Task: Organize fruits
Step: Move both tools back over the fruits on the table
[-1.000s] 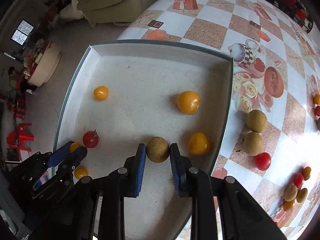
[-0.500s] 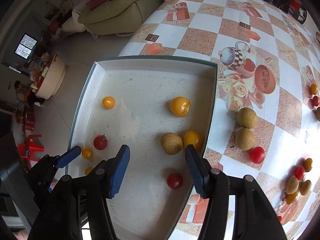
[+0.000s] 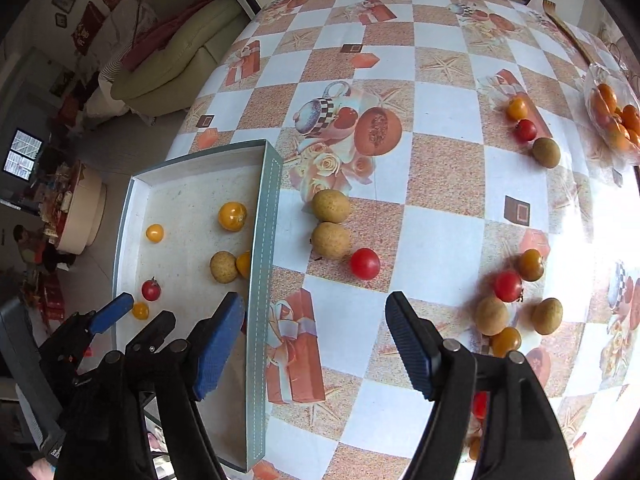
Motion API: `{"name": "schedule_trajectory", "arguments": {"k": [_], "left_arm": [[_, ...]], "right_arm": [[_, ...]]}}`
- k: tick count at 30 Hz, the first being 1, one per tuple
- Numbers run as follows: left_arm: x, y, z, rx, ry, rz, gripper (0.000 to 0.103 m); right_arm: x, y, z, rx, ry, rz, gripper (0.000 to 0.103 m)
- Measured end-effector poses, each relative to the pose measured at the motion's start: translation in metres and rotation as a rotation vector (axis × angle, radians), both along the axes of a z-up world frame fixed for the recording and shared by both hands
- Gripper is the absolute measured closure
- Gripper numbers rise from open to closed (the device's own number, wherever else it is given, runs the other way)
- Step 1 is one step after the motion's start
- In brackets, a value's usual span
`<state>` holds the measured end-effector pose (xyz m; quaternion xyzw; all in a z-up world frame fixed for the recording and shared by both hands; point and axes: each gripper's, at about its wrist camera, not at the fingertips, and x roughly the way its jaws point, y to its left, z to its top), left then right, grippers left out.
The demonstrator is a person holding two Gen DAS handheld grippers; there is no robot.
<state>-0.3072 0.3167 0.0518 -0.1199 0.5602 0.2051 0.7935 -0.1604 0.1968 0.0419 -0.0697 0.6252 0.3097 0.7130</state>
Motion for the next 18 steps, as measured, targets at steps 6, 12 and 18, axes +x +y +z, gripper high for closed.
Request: {"name": "schedule_trajectory", "arguments": {"k": [6,12,18], "left_arm": [[0.041,-0.041,0.013,-0.045,-0.037,-0.092,0.04],[0.076,-0.08,0.011,-0.118,-0.027,-0.129,0.04],[0.102,-0.095,-0.015,-0.19,0.01,-0.073,0.04]], "right_arm": [[0.021,-0.062,-0.002,-0.072,-0.024,-0.12,0.026],[0.037,-0.112,-0.01,-0.126,-0.026,-0.202,0.026],[0.045,-0.137,-0.02,-0.147,-0.011,-0.225,0.027]]}}
